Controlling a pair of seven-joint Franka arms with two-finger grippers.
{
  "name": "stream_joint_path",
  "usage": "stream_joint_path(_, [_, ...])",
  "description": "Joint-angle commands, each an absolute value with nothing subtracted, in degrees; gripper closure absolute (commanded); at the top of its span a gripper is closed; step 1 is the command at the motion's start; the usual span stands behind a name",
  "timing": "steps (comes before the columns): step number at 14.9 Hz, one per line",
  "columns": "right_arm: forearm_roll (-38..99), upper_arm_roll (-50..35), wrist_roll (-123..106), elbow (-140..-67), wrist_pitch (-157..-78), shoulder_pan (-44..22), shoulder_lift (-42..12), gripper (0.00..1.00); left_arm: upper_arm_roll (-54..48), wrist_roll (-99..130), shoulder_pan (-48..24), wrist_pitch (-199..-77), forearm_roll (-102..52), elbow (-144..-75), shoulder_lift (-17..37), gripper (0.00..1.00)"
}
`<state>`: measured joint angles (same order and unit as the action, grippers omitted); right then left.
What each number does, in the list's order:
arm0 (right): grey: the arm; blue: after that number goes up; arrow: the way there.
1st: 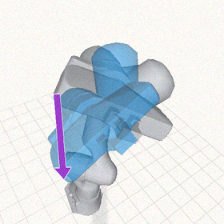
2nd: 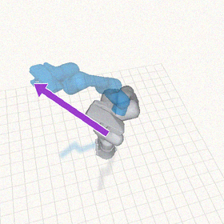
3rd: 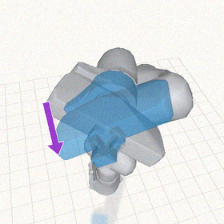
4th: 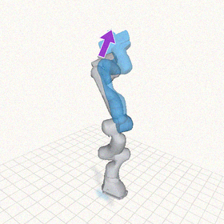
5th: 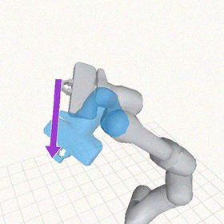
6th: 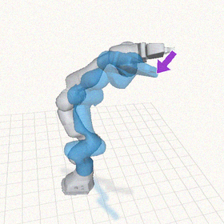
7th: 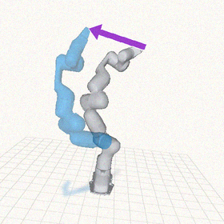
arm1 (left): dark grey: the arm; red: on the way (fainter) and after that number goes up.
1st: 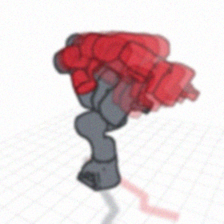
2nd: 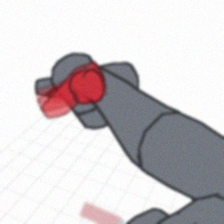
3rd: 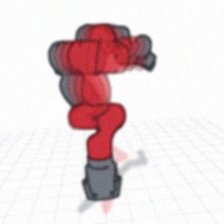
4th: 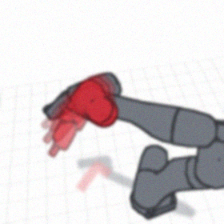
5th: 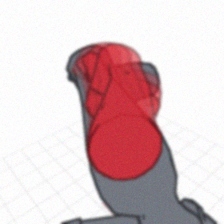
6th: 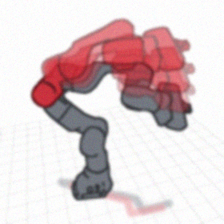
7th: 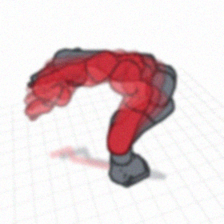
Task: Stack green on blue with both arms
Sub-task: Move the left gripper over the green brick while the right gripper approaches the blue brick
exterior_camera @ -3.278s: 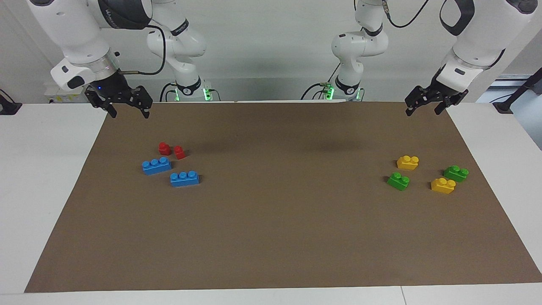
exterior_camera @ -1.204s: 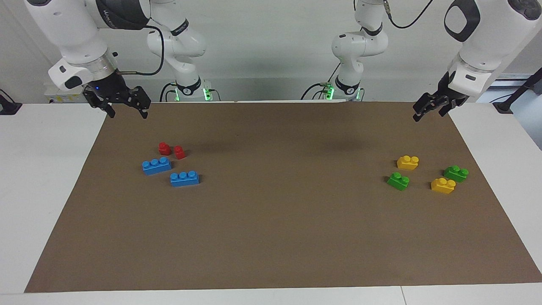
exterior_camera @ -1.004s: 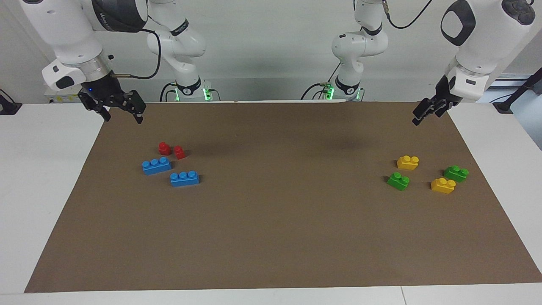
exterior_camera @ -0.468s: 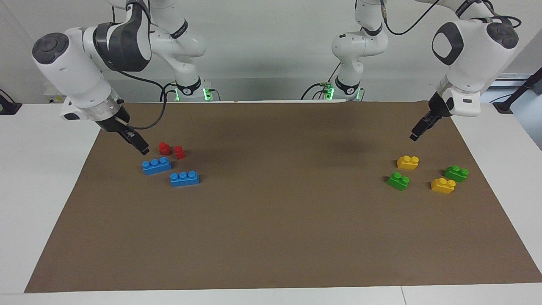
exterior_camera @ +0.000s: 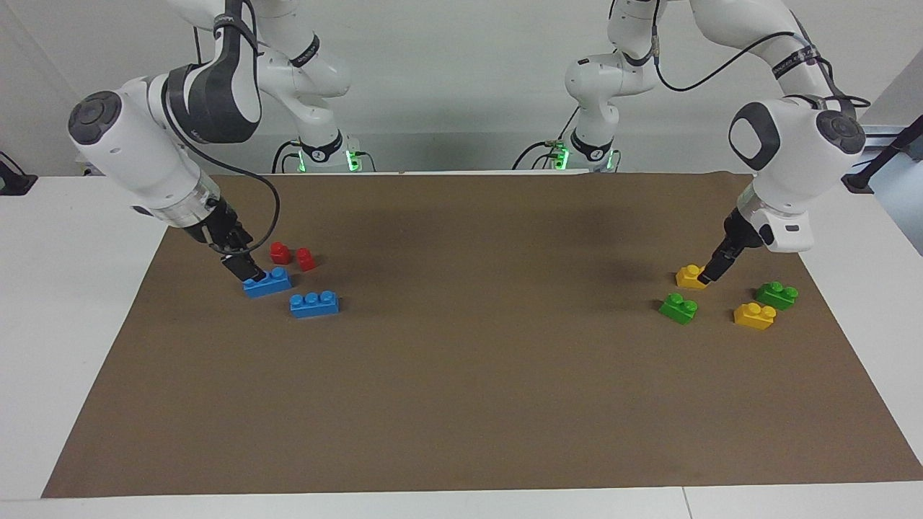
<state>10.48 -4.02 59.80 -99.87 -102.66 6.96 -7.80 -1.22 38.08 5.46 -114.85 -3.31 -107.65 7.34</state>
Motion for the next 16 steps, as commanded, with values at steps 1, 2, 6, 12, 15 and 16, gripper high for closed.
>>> stream_joint_path(1, [13.2, -4.5, 63.0, -102.2, -105.5, 7.7, -8.1, 0.00, -1.6, 41.6, 6.1, -118.6, -4.4, -107.7, 9.7, 0.00])
stream_joint_path(2, [13.6, -4.5, 63.4, -102.2, -105.6, 7.8, -8.5, 0.00, -1.6, 42.4, 6.1, -120.4, -4.4, -107.8, 10.3, 0.00])
stream_joint_path(6, [15.9, -4.5, 63.4, -103.0, -107.0, 9.1, -10.7, 0.00, -1.6, 46.3, 6.2, -124.6, -4.5, -107.5, 12.9, 0.00])
stream_joint_path(12, [19.4, -4.4, 66.1, -107.6, -112.7, 9.2, -10.8, 0.00, -1.6, 48.5, 5.6, -127.4, -4.2, -106.3, 18.5, 0.00])
stream_joint_path(15, [20.1, -4.4, 66.1, -110.3, -115.7, 9.3, -10.6, 0.00, -1.6, 48.6, 5.3, -128.4, -4.2, -106.3, 19.6, 0.00])
stream_joint_path(16, [20.8, -4.4, 65.7, -110.5, -115.9, 9.4, -11.0, 0.00, -1.6, 48.6, 5.3, -128.8, -4.2, -106.7, 19.7, 0.00])
